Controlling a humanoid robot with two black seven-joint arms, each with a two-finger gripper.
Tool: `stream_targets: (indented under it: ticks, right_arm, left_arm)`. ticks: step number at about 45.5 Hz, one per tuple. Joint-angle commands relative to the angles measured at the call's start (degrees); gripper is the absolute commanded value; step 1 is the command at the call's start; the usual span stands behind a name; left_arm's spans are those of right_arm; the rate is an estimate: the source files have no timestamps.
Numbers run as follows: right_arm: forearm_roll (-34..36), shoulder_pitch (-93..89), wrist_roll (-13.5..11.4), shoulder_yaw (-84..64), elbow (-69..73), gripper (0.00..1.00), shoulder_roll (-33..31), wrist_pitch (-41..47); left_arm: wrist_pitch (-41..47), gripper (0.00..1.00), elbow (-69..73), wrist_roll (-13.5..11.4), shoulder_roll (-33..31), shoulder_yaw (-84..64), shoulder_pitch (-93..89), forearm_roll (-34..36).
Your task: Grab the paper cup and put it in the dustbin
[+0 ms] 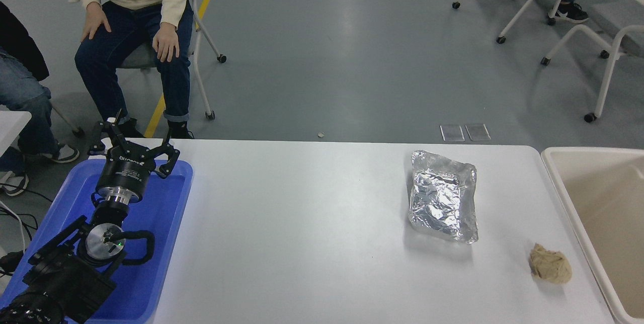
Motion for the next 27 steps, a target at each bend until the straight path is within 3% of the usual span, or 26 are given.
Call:
stream_targets:
  ticks: [1, 21, 24, 27]
  right_arm:
    - [0.22, -4.02, -6.32, 7.08, -1.71, 0.0, 2.44, -6.82]
    - [1.19, -4.38, -6.05, 9.28, -1.71, 0.0, 5.52, -9.29]
    - [1.19, -4.38, -5.97, 9.28, -1.71, 0.39, 5.61, -10.95]
    - [1.19, -4.38, -5.88, 9.28, -1.27, 0.67, 5.96, -14.29]
  left_arm:
    - [0.0, 1.0, 0.0, 0.0, 0.0, 0.0, 0.0, 0.0]
    - [0.0, 1.0, 0.0, 0.0, 0.0, -0.09, -0.08, 0.0]
    - [0.0, 1.0, 0.0, 0.0, 0.0, 0.0, 0.0, 0.0]
    - [0.0, 1.0, 0.0, 0.0, 0.0, 0.0, 0.0, 0.0]
